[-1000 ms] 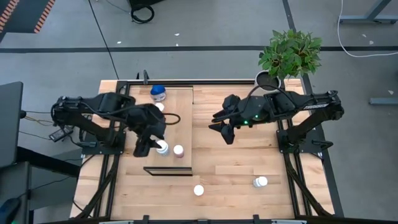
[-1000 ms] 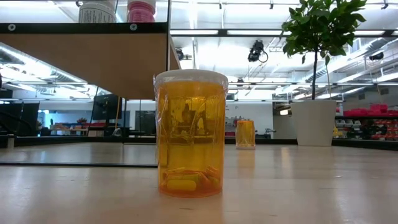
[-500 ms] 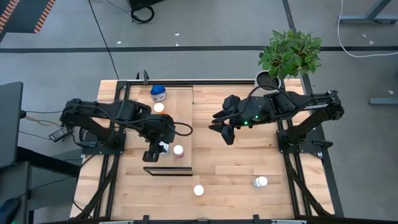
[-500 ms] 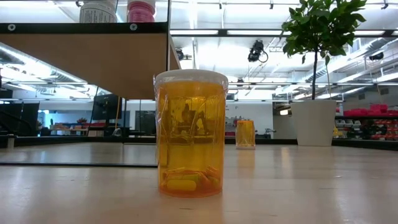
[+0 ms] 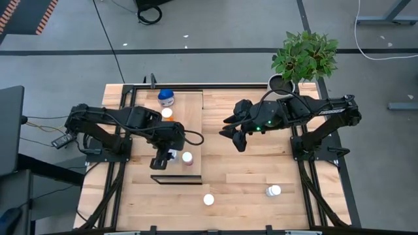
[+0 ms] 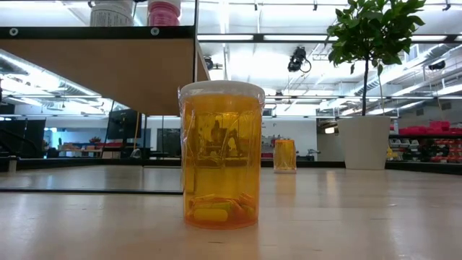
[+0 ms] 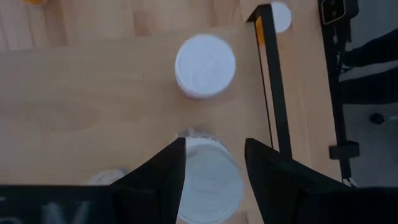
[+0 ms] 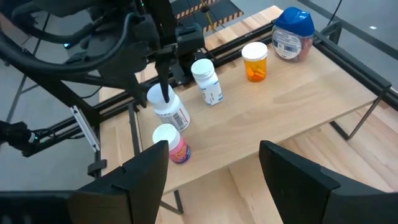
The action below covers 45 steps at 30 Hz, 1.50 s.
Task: Pick and place medicine bottles onto shelf by color
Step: Adjust the white pill bottle on the shelf, then put the white pill bottle on the shelf aligned with the other white pill bottle
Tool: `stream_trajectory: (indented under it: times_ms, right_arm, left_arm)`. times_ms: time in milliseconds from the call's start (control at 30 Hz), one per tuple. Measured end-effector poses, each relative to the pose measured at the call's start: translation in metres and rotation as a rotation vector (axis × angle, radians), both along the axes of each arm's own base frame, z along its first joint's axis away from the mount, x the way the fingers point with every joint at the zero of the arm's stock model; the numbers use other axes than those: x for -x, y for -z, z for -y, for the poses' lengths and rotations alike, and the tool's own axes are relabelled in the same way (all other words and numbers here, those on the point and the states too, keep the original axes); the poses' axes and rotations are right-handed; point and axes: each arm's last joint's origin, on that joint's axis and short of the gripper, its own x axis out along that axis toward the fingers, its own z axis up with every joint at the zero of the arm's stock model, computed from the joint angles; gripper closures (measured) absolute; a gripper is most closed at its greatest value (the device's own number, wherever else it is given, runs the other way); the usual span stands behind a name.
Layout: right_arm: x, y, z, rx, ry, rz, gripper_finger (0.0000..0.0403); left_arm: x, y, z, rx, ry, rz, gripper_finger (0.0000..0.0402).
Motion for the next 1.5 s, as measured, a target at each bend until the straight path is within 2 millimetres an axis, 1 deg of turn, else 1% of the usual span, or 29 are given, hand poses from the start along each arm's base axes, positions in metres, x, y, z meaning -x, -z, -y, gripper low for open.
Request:
stream_trajectory:
  times_ms: [200,567,1000,1233,1333,1500]
  right_arm:
    - [0.000,0.000,0.000,0.009,-0.006,-0.001,0.0144]
    - [0.000,0.000,0.000,0.014,-0.008,-0.002,0.0144]
    - [0.000,0.000,0.000,0.010,-0.006,-0.002,0.0144]
    - [0.002,0.002,0.002,-0.034,0.090,-0.012,0.0144]
    - [0.004,0.006,0.003,-0.050,0.121,-0.054,0.0144]
    - [0.010,0.013,0.005,-0.087,0.177,-0.138,0.0144]
  left_arm:
    - [0.002,0.001,0.000,0.007,-0.022,-0.020,0.0230]
    - [0.009,0.002,0.011,0.020,-0.012,-0.082,0.0230]
    - [0.010,0.003,0.010,0.018,-0.023,-0.102,0.0230]
    - [0.012,0.001,0.009,0.022,-0.033,-0.095,0.0230]
    - [0.012,-0.004,0.009,0.032,-0.049,-0.081,0.0230]
    - [0.015,-0.031,0.008,0.057,-0.047,0.018,0.0230]
